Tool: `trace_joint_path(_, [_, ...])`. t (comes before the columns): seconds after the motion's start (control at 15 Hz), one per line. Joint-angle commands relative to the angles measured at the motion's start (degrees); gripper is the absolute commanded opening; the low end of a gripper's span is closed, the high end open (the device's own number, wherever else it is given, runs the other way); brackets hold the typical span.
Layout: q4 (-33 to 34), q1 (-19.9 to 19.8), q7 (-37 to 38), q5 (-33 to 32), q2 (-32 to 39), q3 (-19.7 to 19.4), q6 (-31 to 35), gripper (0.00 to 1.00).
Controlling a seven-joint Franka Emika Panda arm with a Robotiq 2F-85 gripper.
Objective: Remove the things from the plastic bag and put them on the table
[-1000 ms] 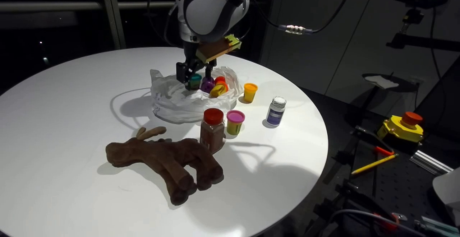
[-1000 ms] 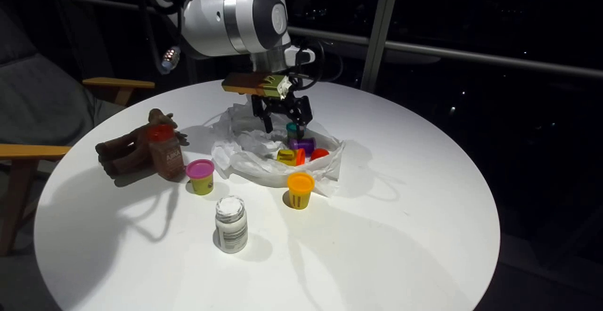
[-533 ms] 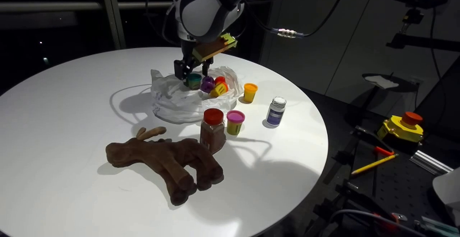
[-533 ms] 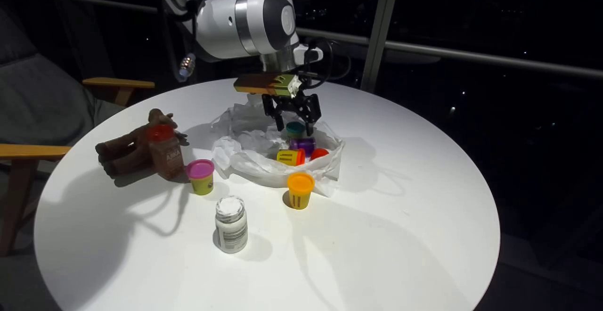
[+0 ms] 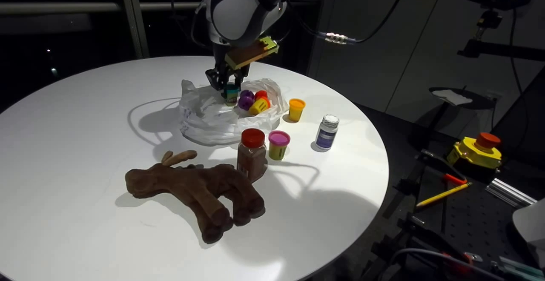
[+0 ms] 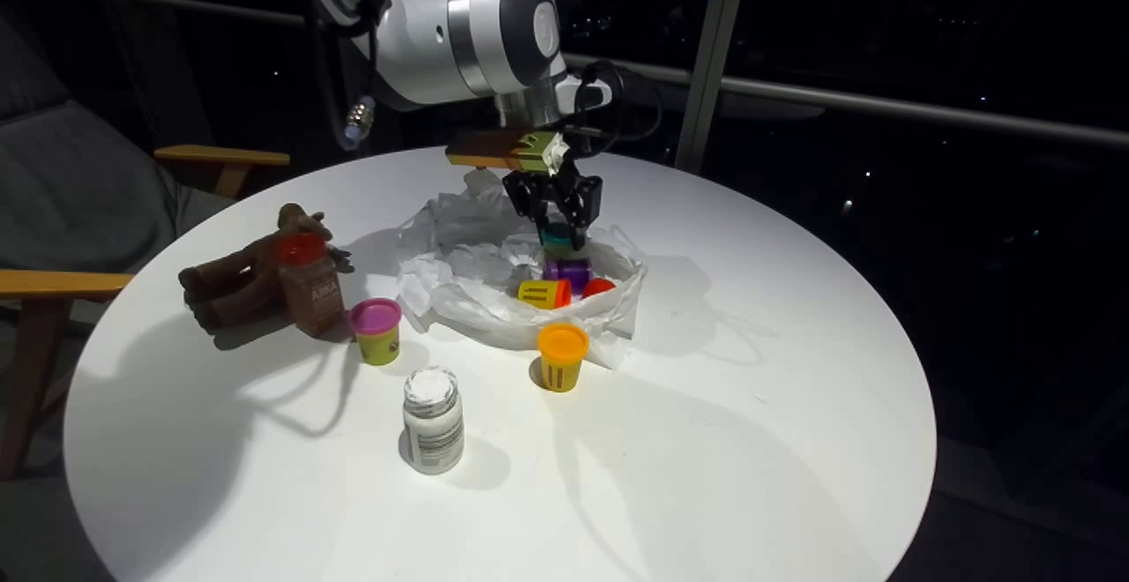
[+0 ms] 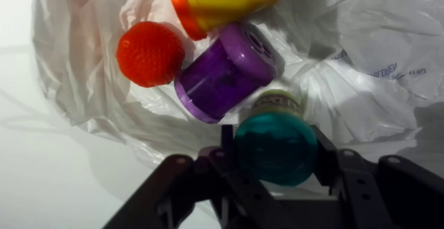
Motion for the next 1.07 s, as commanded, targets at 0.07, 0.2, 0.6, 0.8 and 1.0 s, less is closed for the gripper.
trace_joint_path(0.07, [-4.8,1.56,4.31,-0.48,-8.03,-1.63,-4.03,0.23])
trace_joint_path(0.2, [-8.65,2.74,6.27,-1.78,-12.95,-2.33,-5.1,0.23])
trace_joint_path(0.6, [-25.19,6.69,12.7,-8.63,-28.08,-1.24,-6.73,0.23])
trace_joint_path(0.8, [-34.43,6.79,17.03,-11.11,-34.31,0.47,-6.1,0.23])
trace_joint_path(1.0, [-41.6,4.88,19.02,-10.57,-37.52,2.75,-4.7,0.23])
